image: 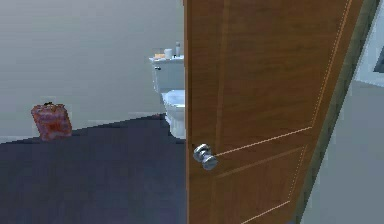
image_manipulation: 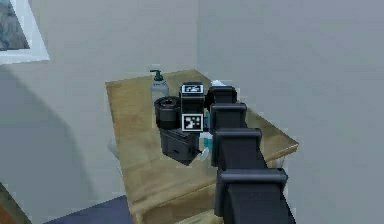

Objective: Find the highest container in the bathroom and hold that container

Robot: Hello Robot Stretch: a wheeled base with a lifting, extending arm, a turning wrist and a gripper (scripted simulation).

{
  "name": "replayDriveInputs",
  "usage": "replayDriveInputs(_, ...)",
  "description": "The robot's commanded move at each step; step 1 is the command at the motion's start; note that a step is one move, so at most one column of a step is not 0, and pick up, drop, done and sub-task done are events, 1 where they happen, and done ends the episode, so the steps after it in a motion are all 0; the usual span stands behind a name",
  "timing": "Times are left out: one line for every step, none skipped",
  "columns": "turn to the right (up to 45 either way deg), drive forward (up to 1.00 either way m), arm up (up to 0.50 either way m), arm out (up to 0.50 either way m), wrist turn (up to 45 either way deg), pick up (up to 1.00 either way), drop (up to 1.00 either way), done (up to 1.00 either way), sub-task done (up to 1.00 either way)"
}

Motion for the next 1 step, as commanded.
replayDriveInputs(0.0, 0.00, 0.00, 0.00, 0.0, 0.00, 0.00, 1.00, 0.00)
